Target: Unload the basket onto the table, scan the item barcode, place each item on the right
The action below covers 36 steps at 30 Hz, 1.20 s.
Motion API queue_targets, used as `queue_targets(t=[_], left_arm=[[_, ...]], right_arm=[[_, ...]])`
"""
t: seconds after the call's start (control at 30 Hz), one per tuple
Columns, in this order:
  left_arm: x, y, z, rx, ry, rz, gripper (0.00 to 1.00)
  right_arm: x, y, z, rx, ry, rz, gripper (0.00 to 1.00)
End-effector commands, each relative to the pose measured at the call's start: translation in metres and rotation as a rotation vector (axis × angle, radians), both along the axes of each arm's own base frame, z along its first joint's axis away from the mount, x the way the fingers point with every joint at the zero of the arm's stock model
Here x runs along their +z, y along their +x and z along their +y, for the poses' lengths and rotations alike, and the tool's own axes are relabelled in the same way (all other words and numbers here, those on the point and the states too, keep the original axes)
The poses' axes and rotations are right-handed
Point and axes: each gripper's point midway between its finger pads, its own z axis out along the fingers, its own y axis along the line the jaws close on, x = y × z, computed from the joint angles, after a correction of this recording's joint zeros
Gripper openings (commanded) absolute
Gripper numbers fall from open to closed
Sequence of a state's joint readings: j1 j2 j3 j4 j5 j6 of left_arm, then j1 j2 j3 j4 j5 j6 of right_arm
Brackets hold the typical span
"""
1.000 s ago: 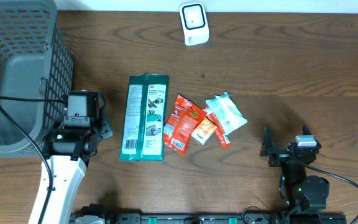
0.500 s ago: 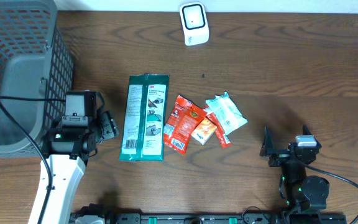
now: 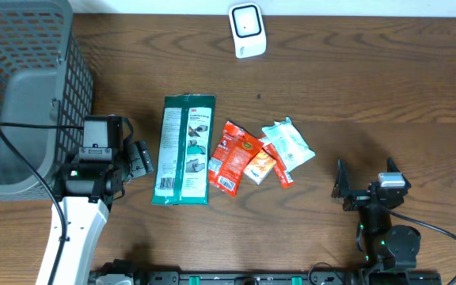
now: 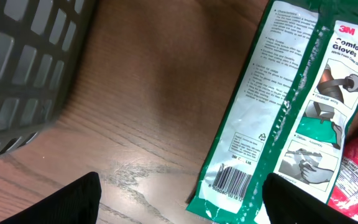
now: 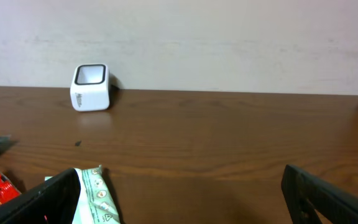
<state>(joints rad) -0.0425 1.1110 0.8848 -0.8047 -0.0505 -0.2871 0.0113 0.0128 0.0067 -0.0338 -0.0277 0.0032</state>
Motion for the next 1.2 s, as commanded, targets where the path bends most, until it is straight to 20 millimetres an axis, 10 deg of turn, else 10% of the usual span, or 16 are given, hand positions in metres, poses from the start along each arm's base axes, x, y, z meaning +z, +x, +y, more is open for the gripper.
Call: queue_targets(t=[0.0,0.23,0.53,0.7,1.17], left_arm=[[0.004,0.003,0.0,-0.004,-0.003,-0.006,0.84],[0.004,0.003,0.0,-0.003,-0.003,-0.006,0.84],[0.004,0.003,0.0,-0.004,-0.003,-0.006,0.84],[0.004,0.003,0.0,-0.003,-0.003,-0.006,0.84],[0.004,0.003,0.0,-0.004,-0.003,-0.006,0.84]], right_arm=[[-0.001,0.0,0.001,0.01,-0.006,0.002,0.99],[0.002,-0.003,0.021,0.127,0.022,0.009,0.99],[0.106,-0.021,0.011,0.066,0.029,-0.004,0.99],[0.131,-0.01,0.022,0.129,0.043,0.164,0.99],[0.091,0.043,0.074,0.413,0.227,0.803,0.99]])
